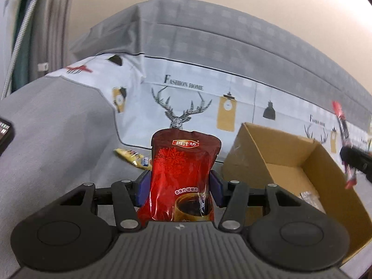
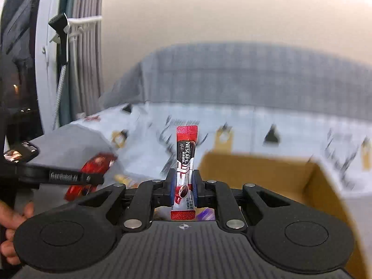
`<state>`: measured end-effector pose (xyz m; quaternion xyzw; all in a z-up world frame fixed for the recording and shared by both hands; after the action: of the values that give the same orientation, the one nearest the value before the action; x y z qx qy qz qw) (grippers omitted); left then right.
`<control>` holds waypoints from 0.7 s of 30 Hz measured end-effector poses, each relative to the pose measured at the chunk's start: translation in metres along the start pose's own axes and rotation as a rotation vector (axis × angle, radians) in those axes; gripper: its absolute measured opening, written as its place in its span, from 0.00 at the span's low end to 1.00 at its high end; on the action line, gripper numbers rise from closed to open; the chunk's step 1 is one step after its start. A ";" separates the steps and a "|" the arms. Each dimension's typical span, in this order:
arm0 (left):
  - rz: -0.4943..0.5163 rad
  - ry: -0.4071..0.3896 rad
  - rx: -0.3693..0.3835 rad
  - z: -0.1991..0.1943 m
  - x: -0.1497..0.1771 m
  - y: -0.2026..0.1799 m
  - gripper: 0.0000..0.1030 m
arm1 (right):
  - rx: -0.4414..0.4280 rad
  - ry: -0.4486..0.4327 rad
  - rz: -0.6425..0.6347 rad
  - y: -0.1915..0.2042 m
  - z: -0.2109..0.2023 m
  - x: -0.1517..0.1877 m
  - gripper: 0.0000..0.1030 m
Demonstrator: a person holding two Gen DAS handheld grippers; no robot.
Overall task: Organize snacks
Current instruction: 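Carry the red coffee pouch and Nescafe stick over the box with both tools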
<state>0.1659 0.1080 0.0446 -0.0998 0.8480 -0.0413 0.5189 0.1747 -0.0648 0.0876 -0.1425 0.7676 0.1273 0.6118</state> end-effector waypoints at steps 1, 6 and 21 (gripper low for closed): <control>0.010 -0.003 0.002 0.002 0.000 -0.003 0.56 | 0.015 -0.009 -0.008 -0.006 -0.001 0.000 0.15; 0.010 0.007 0.009 0.013 0.000 -0.009 0.56 | 0.052 0.066 0.029 -0.026 0.007 0.016 0.15; 0.023 0.001 0.043 0.020 0.001 -0.024 0.57 | 0.133 0.066 0.113 -0.065 -0.004 0.023 0.15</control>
<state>0.1860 0.0853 0.0385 -0.0787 0.8481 -0.0534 0.5212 0.1905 -0.1280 0.0650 -0.0620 0.8008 0.1054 0.5863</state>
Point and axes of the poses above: each gripper's, at about its wrist camera, not at the fingertips, and z roughly the way its jaws point, y to its left, x to its underside, the point moved 6 cm from there along z, roughly the way its jaws point, and after that the axes turned 6 degrees about -y, right-handed, at the moved point
